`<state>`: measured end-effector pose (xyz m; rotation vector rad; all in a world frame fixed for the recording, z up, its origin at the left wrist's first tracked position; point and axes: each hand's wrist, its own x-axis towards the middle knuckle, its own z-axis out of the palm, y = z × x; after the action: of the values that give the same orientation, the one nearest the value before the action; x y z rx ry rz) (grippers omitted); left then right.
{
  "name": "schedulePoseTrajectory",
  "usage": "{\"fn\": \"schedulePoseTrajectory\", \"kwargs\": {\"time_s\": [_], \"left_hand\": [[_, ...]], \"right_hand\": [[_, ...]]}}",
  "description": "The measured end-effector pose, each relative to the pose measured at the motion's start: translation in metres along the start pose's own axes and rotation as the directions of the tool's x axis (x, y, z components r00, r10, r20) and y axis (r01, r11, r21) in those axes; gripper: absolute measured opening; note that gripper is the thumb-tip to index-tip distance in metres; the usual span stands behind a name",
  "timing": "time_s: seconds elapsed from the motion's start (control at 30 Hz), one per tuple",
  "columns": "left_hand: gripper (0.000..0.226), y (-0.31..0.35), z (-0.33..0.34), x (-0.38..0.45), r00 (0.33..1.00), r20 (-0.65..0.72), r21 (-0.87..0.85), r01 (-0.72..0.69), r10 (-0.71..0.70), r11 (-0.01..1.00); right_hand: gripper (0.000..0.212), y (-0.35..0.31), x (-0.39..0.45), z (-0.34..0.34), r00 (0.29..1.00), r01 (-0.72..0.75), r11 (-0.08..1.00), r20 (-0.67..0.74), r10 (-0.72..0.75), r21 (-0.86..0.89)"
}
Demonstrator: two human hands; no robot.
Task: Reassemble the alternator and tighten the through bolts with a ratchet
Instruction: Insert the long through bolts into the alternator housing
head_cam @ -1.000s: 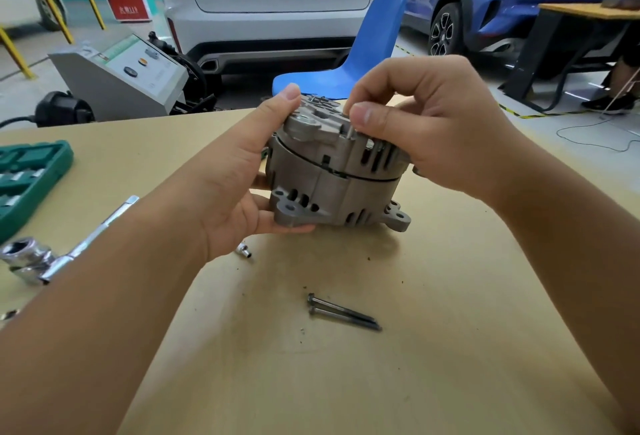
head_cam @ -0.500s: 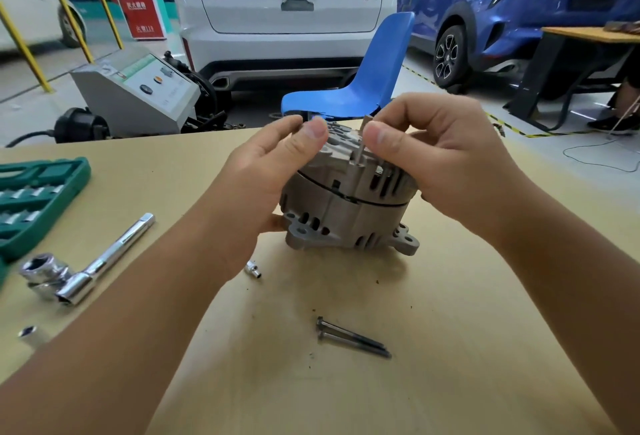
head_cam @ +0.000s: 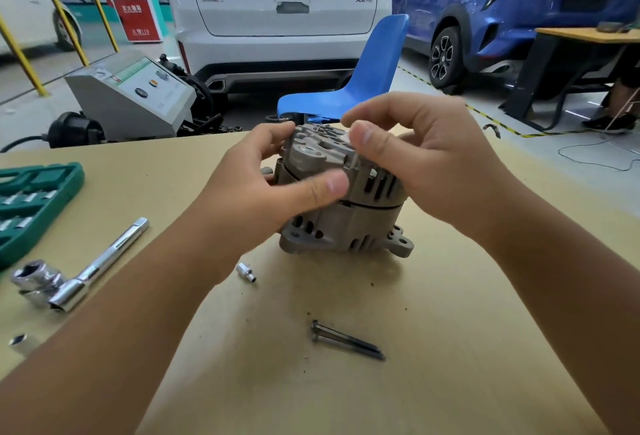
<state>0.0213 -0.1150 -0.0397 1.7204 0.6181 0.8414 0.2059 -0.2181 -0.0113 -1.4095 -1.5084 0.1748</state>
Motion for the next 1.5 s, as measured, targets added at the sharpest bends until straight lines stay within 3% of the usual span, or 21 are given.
{"fn": "schedulePoseTrajectory", "kwargs": {"time_s": [0.1, 0.27, 0.4, 0.47, 0.57, 0.63, 0.77, 0.83, 0.9, 0.97, 1.03, 1.13, 1.3, 1.4, 1.5], "left_hand": [[0.077, -0.006, 0.003, 0.0, 0.993, -0.016, 0.173, -0.113, 0.117, 0.978], [0.091, -0.011, 0.005, 0.0, 0.983, -0.054, 0.301, -0.152, 0.176, 0.942], [0.076, -0.01, 0.011, -0.002, 0.984, -0.055, 0.284, -0.149, 0.171, 0.947], [0.09, -0.013, 0.013, -0.004, 0.984, -0.066, 0.279, -0.14, 0.164, 0.95], [0.127, -0.018, 0.016, -0.006, 0.985, -0.05, 0.353, -0.138, 0.166, 0.926], [0.138, -0.021, 0.02, -0.008, 0.977, -0.041, 0.422, -0.174, 0.21, 0.89], [0.131, -0.024, 0.017, -0.01, 0.936, 0.02, 0.493, -0.315, 0.351, 0.811], [0.129, -0.026, 0.007, -0.01, 0.913, 0.129, 0.524, -0.395, 0.388, 0.755], [0.116, -0.029, -0.004, -0.008, 0.847, 0.251, 0.524, -0.526, 0.469, 0.67], [0.098, -0.032, -0.011, -0.005, 0.785, 0.288, 0.523, -0.609, 0.548, 0.597], [0.091, -0.033, -0.012, -0.004, 0.765, 0.279, 0.517, -0.629, 0.581, 0.58], [0.086, -0.035, -0.012, -0.007, 0.738, 0.277, 0.52, -0.653, 0.615, 0.55], [0.076, -0.044, -0.011, -0.02, 0.712, 0.254, 0.602, -0.646, 0.655, 0.469], [0.067, -0.049, -0.01, -0.025, 0.692, 0.247, 0.639, -0.643, 0.678, 0.422], [0.078, -0.048, -0.013, -0.026, 0.708, 0.287, 0.598, -0.658, 0.645, 0.457]], "right_hand": [[0.014, -0.001, 0.002, -0.004, 0.999, 0.0, 1.0, 0.034, 0.0, -0.011], [0.032, 0.003, 0.003, 0.009, 0.989, -0.028, 0.996, -0.15, 0.015, -0.087], [0.008, 0.001, 0.002, 0.002, 0.999, 0.041, 0.999, 0.014, -0.041, -0.024], [0.01, 0.002, 0.001, -0.001, 0.998, 0.062, 0.998, 0.026, -0.061, -0.018], [0.014, 0.003, 0.001, 0.004, 0.997, 0.049, 0.996, -0.062, -0.054, -0.072], [0.016, 0.002, 0.001, 0.006, 0.993, 0.025, 0.995, -0.112, -0.037, -0.1], [0.013, -0.001, -0.002, 0.008, 0.989, 0.049, 0.995, -0.138, -0.061, -0.088], [0.012, -0.001, -0.003, 0.006, 0.978, 0.089, 0.993, -0.18, -0.102, -0.08], [0.013, 0.004, -0.004, -0.002, 0.963, 0.1, 0.99, -0.24, -0.12, -0.095], [0.017, 0.018, -0.007, -0.012, 0.944, 0.032, 0.989, -0.32, -0.076, -0.141], [0.021, 0.037, -0.011, -0.02, 0.917, -0.148, 0.984, -0.387, 0.099, -0.1], [0.03, 0.054, -0.017, -0.022, 0.894, -0.362, 0.929, -0.256, 0.368, 0.07], [0.038, 0.059, -0.02, -0.011, 0.936, -0.328, 0.855, 0.013, 0.353, 0.402], [0.045, 0.065, -0.021, -0.01, 0.915, -0.392, 0.803, 0.102, 0.39, 0.45], [0.039, 0.068, -0.022, -0.011, 0.915, -0.393, 0.783, 0.119, 0.386, 0.481]]}}
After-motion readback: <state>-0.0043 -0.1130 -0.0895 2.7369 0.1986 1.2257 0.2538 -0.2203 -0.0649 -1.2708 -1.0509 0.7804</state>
